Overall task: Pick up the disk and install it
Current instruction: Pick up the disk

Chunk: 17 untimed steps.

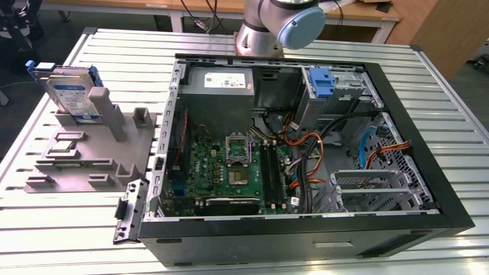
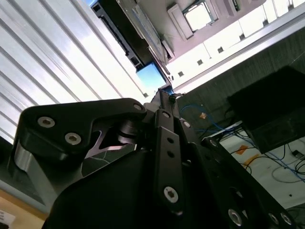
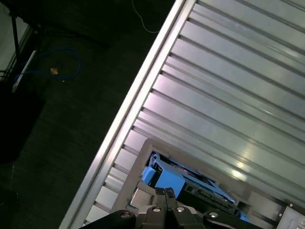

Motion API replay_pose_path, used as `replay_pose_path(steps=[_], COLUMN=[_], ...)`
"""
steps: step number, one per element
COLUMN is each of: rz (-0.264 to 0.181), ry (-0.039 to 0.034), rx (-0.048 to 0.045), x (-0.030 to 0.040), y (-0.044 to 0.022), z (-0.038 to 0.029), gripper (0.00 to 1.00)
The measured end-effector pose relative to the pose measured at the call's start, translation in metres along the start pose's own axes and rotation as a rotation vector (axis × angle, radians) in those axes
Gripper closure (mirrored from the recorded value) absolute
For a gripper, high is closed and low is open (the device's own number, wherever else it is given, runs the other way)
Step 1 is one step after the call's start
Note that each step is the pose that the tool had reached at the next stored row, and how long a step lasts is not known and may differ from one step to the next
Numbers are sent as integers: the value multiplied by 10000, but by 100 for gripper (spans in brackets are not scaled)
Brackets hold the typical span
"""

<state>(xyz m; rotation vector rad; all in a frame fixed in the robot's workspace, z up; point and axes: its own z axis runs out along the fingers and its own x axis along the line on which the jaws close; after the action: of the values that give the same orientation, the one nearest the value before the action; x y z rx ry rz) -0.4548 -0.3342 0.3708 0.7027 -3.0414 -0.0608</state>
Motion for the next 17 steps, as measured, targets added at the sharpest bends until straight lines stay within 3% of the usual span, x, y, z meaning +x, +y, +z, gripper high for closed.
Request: replay_pose_path(steps=[6, 13, 17], rz=[-188, -1361, -1705], ry=[7, 57, 71], rx=[2, 14, 18], x=[-83, -84, -84], y=[-40, -43, -42], z=[9, 15, 16], gripper=[90, 90, 90])
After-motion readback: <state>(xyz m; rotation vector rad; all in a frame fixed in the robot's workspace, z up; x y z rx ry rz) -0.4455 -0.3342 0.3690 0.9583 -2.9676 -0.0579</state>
